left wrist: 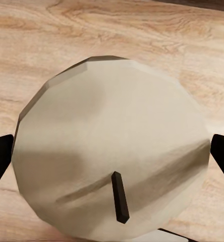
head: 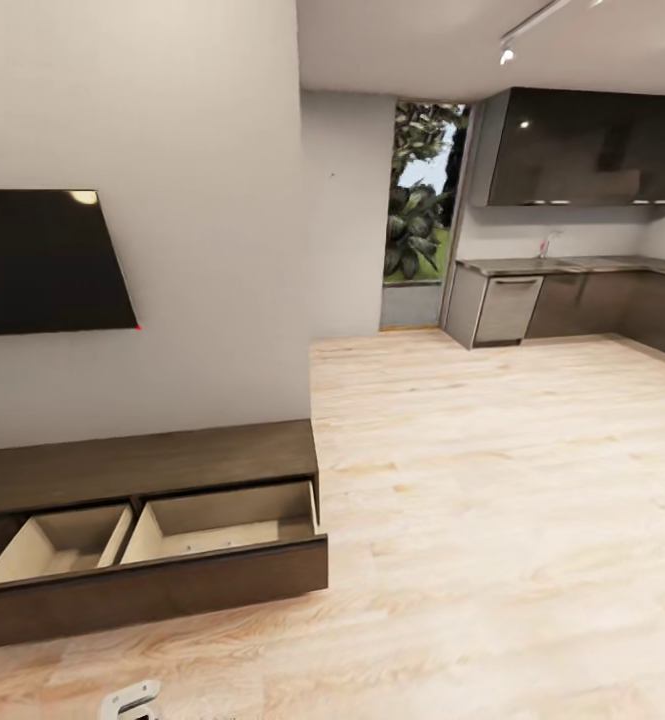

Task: Place each of the two pumpkins and all three candles from the living room inside a cabinet in the living room (use any cabinet), then make sure every cabinet is closed, and position the cauldron so it is next to a table in the living room.

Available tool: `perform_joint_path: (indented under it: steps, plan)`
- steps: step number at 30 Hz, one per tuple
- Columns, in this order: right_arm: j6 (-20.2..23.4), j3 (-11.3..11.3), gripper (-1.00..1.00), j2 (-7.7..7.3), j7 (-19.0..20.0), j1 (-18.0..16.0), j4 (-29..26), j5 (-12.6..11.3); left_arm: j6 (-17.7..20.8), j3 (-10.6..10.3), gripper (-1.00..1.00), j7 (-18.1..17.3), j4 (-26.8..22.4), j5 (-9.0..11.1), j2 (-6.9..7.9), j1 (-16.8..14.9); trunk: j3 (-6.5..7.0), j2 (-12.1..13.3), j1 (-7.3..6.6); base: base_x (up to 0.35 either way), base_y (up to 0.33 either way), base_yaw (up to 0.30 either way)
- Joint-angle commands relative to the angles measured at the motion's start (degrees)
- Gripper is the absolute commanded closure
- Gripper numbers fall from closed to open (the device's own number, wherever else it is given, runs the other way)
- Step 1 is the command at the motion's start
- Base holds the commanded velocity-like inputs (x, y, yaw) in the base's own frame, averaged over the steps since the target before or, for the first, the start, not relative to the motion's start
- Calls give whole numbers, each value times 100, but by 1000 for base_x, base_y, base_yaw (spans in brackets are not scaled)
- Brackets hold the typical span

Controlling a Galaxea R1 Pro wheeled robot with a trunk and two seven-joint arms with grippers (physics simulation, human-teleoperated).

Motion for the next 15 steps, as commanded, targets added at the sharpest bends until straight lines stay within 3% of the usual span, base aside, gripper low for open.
perform_joint_path:
  steps: [1, 15]
  plan:
    - [0, 0, -100, 1, -1, 0, 0, 0, 0, 1, 100, 0, -2, -1, 0, 0, 0, 0, 0, 6, -110, 291]
    - [0, -1, -100, -6, 1, 0, 0, 6, 0, 2, 100, 0, -1, -1, -1, 0, 0, 0, 0, 2, -133, 290]
